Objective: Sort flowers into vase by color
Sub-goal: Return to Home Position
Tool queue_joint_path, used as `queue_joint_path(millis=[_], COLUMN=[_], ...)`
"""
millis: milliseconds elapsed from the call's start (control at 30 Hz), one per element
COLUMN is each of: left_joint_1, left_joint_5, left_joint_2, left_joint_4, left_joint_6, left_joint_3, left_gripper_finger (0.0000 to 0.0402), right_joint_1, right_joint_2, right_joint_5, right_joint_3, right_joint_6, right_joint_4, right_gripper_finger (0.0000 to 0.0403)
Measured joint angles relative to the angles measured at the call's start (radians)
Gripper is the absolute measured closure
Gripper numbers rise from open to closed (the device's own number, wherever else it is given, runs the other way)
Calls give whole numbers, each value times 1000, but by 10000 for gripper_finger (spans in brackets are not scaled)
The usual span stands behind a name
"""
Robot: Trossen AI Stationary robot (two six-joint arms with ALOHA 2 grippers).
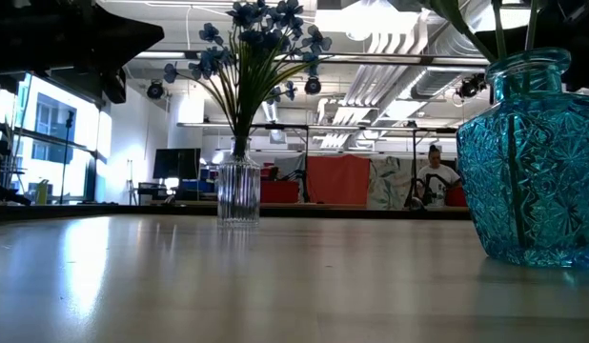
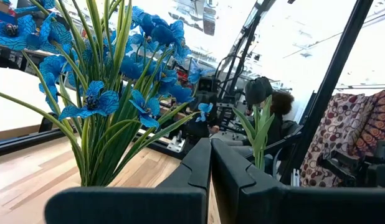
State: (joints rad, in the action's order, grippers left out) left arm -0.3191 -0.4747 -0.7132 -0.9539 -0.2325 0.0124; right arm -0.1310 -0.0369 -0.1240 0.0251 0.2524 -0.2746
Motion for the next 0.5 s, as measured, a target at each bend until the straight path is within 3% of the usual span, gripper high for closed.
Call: queue_joint_path(millis=[500], left_joint_1=[0], left_joint_5=[0], left_joint_2=[0], left_joint_4=[42], left_joint_6=[0], left_joint_3=[1], left_gripper_finger=[401], right_joint_1=[0], right_joint_2=[16], right_joint_5=[12], right_joint_3=[-14], right_joint_6=[-16], right_joint_4=[248], right_gripper_finger=[403])
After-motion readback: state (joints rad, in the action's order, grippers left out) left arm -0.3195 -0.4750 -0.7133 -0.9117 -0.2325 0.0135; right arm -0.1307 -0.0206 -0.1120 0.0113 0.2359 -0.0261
